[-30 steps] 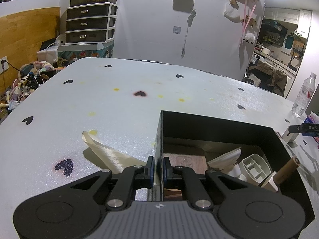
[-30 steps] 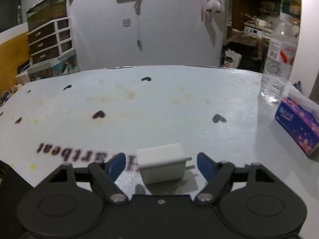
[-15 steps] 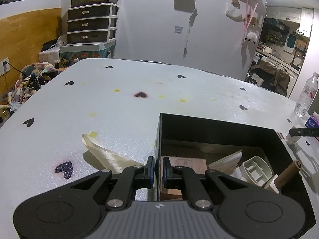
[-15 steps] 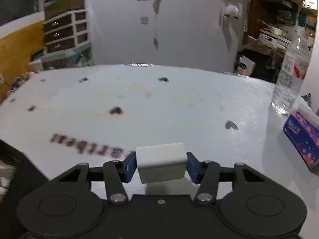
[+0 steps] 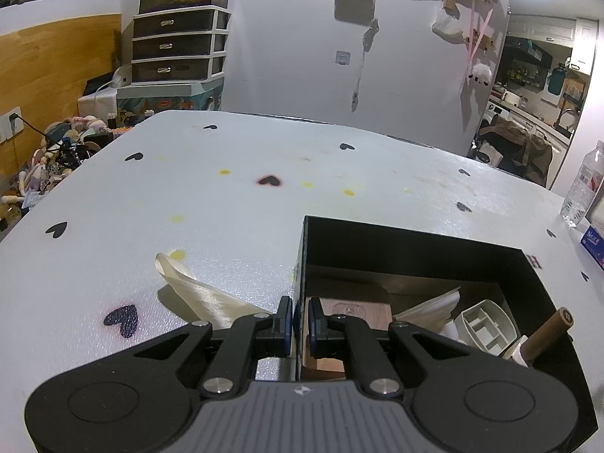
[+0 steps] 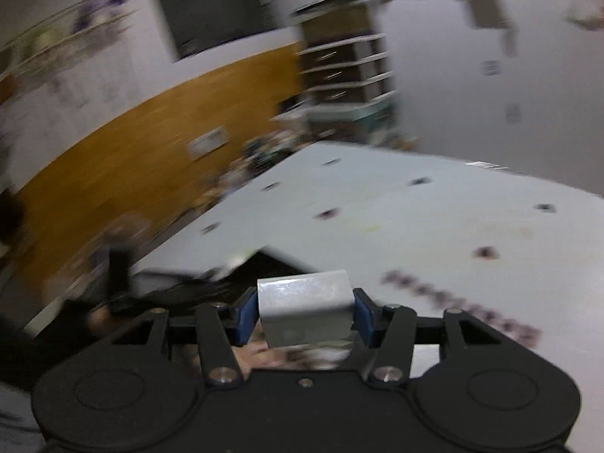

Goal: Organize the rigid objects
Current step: 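Carry the white charger into the box and open the right gripper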

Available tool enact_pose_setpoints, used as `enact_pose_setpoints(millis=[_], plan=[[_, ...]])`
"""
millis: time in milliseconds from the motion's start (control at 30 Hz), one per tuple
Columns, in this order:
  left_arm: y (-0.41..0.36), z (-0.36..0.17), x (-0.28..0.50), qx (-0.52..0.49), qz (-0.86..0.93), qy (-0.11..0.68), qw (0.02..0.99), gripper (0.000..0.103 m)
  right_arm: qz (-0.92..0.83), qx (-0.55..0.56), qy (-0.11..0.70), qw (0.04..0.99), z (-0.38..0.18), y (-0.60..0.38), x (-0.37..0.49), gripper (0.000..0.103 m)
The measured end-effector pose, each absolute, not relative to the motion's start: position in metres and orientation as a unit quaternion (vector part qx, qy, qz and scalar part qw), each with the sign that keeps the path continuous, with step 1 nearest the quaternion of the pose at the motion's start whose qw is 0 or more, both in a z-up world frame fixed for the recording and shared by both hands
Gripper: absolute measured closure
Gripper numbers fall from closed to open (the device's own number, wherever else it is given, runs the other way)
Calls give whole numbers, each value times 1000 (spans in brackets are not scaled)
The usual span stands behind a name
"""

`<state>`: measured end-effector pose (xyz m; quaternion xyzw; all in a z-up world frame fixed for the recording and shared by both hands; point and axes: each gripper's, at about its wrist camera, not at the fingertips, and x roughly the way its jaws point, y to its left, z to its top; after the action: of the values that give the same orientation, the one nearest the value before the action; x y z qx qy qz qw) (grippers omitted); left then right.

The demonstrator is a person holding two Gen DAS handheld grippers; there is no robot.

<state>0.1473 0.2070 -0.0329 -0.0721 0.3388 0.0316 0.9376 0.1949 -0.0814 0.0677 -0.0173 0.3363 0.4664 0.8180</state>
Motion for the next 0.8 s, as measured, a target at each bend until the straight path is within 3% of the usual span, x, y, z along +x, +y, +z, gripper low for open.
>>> enact_pose_setpoints(millis=[400,600,800], plan=[[208,-31,143,-74,30,333,940,95,445,-183,499,721,19,-6,194,50],[209,-31,142,-76,28,331,940,95,440,-269,542,664,-7,33,200,51],[209,-31,143,-78,27,330,940,95,444,-273,538,662,-12,52,208,49]])
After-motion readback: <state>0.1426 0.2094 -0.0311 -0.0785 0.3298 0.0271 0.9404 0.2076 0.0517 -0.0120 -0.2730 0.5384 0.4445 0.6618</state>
